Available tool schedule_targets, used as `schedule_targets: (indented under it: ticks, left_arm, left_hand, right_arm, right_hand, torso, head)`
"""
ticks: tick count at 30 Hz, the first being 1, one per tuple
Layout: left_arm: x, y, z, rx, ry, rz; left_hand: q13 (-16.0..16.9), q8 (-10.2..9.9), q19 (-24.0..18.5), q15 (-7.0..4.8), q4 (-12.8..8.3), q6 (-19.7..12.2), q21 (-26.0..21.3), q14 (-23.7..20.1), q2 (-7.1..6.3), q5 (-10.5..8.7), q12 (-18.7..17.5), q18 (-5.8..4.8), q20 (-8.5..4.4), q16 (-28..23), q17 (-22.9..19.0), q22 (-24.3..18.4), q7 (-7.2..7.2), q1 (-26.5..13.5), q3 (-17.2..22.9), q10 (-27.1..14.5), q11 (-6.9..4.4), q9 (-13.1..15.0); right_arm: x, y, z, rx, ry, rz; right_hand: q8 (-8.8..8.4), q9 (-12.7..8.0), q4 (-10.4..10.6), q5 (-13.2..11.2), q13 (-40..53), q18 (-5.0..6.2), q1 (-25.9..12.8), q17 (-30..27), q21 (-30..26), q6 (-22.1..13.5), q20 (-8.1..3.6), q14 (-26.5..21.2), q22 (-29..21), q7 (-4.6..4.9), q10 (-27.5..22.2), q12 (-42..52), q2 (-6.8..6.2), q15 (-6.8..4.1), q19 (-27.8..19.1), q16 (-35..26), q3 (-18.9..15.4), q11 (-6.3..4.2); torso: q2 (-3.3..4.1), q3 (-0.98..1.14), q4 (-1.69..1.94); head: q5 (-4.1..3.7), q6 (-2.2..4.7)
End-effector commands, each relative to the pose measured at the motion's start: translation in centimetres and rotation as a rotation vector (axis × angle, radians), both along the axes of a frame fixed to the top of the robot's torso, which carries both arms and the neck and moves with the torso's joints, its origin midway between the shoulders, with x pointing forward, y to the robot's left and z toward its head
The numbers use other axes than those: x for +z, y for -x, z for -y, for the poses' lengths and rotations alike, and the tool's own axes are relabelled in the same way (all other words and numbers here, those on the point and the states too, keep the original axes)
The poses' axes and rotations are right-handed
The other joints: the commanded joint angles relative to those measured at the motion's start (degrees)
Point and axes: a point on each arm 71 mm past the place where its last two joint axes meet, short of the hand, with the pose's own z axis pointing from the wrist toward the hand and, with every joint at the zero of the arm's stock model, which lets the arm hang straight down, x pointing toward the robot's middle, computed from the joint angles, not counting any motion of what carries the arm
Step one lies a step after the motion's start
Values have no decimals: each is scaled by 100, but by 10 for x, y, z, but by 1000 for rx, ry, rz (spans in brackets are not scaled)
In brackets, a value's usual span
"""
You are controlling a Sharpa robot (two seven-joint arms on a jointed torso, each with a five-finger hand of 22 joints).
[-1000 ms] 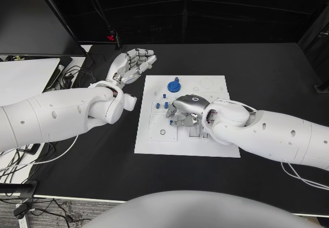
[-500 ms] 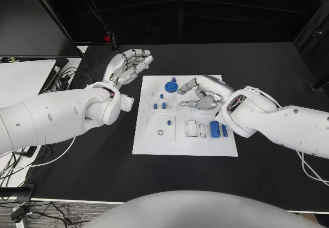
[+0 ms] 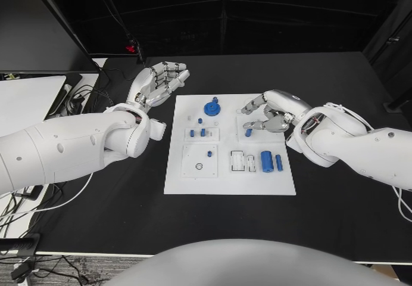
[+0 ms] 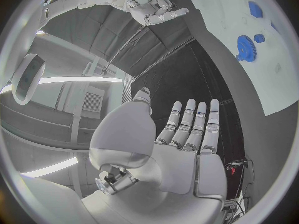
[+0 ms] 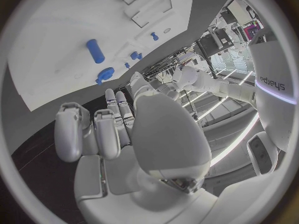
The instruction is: Assemble the parts on the task board
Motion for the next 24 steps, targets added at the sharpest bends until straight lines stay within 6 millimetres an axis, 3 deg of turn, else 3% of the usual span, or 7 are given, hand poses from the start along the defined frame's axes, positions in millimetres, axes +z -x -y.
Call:
schedule_targets:
  ticks: [1, 9, 11, 16, 21, 24]
  left_arm:
    - [6, 2, 1, -24, 20, 82]
    - [5, 2, 0, -22, 19, 80]
    - [5, 2, 0, -23, 20, 80]
    - [5, 3, -1, -22, 20, 79]
    - [5, 3, -2, -23, 20, 79]
    - [5, 3, -2, -22, 20, 78]
  left_hand:
    - [-9, 21, 54, -9, 2, -47, 33, -38, 64, 18, 28, -68, 0, 32, -5, -5, 763, 7, -34, -44, -5, -6]
    - [-9, 27, 55, -8, 1, -54, 34, -41, 79, 19, 33, -68, 0, 40, -12, -9, 764, 13, -37, -49, -4, -7]
    - [-9, 30, 55, -8, 0, -57, 34, -42, 84, 20, 35, -68, 0, 44, -15, -11, 764, 17, -38, -51, -4, -7]
    - [-9, 30, 55, -8, 0, -57, 34, -42, 84, 20, 35, -68, 0, 44, -15, -11, 764, 17, -38, -51, -4, -7]
    - [-9, 30, 55, -8, 0, -57, 34, -42, 84, 20, 35, -68, 0, 44, -15, -11, 764, 17, -38, -51, -4, -7]
    - [-9, 37, 54, -7, 0, -61, 34, -45, 93, 26, 40, -69, 0, 51, -21, -15, 764, 24, -43, -54, -4, -7]
  right_arm:
    - [-6, -3, 2, -51, 125, -36]
    - [-12, -8, 0, -89, 184, -69]
    - [-14, -10, -1, -95, 192, -73]
    - [-17, -12, -5, -99, 212, -91]
    - [-20, -12, -9, -96, 232, -114]
    - [-21, -12, -10, -93, 243, -124]
  right_hand:
    - [14, 9, 3, -25, 6, 0, 7, 165, 18, 30, -51, 343, 1093, -3, -15, 41, 39, -39, 86, -7, -58, -6]
    - [17, 10, 27, -24, 6, 12, -28, 105, -32, 38, -53, 331, 1073, 3, -21, 60, 15, -36, 62, -34, -107, -2]
    - [21, 11, 23, -23, 7, 15, -12, 97, -46, 46, -52, 329, 1067, -1, -23, 69, 29, -34, 55, -38, -106, -3]
    - [38, 15, 2, -23, 8, 15, 46, 106, -50, 81, -52, 330, 1066, -7, -15, 102, 70, -32, 53, -31, -100, -6]
    - [71, 24, -4, -24, 15, 21, 71, 82, -76, 154, -50, 327, 1055, -6, 41, 166, 86, -30, 42, -38, -126, -4]
    - [110, 33, -19, -24, 22, 20, 115, 80, -74, 244, -49, 328, 1056, -12, 141, 240, 118, -29, 44, -34, -132, -9]
  torso:
    - [-1, 7, 2]
    - [1, 2, -3]
    - [3, 1, 13]
    - [3, -1, 0]
    - [1, 3, 21]
    - [-3, 0, 9]
  head:
    - [-19, -1]
    - [-38, -1]
    - [-63, -1]
    - [-46, -1]
    - [-81, -1]
    - [-59, -1]
